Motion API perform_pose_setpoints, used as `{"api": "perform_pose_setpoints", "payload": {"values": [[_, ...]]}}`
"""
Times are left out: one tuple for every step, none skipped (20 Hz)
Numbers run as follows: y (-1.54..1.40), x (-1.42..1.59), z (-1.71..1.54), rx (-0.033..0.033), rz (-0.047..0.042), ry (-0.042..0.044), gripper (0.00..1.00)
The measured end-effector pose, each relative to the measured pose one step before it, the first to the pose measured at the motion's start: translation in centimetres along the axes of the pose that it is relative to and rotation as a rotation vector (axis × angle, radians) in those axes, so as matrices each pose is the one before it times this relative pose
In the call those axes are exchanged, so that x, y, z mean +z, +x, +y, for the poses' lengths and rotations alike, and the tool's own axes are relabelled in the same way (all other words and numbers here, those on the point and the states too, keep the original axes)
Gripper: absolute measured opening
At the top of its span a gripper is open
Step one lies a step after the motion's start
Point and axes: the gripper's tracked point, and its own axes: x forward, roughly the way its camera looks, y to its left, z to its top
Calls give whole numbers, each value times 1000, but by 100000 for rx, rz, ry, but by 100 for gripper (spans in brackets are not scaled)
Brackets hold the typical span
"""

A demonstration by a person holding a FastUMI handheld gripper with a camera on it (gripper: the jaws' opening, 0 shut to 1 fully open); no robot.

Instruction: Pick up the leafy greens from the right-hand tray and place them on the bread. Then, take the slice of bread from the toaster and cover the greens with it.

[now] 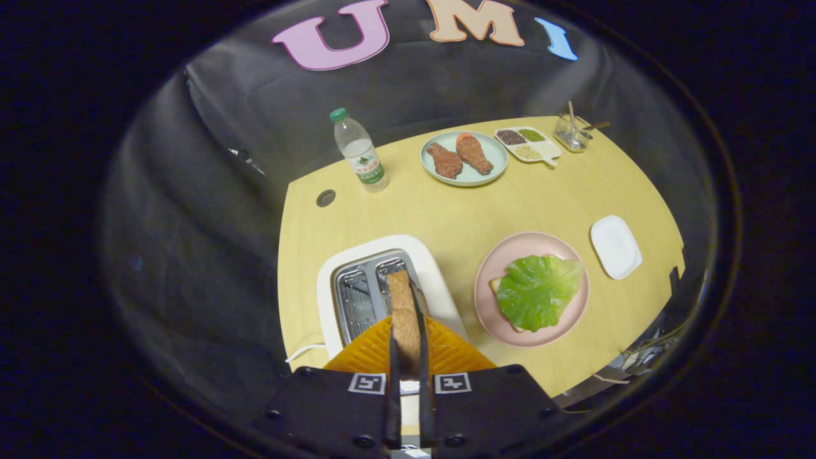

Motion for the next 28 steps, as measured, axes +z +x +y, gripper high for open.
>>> {"api": "perform_pose_setpoints", "payload": {"values": [[53,-100,28,908,1306,-568,13],[76,195,300,1578,178,-691,13],[-84,-248,-133,-311,1555,-824,13],[-146,201,-293,-761,143,-274,12],[-161,-26,-410,-1064,370,52,12],[-122,68,-136,186,444,354,12],[-169,41,220,1180,593,46,12],[-165,84,201,1462,802,149,12],[-350,132,189,1608,666,-42,12],[-473,250,157,1102,765,-41,12],[-480,275,17,1197,509,232,12],[-630,343,270,1980,269,1014,12],[-601,399,191,2154,-140,1576,12],[-708,379,60,1943,178,1505,12],[-671,299,-206,1277,332,1076,12],[-791,375,-151,1014,240,1008,12],[-814,338,-199,1392,-36,1075,12],[-604,506,-18,1771,-152,787,12],[-664,487,-42,1732,-128,411,12],[-669,479,-86,1446,-26,-44,12],[-539,429,-209,1484,-31,57,12],[-466,453,-87,1796,-174,89,12],[-560,542,-241,1708,-372,188,12],[-615,749,-267,1285,-669,185,12],[-591,575,-670,651,-564,32,12],[-453,591,-1080,-192,-380,208,12],[-217,543,-1216,-653,-335,118,12],[-215,484,-1420,-1297,-110,64,12]]}}
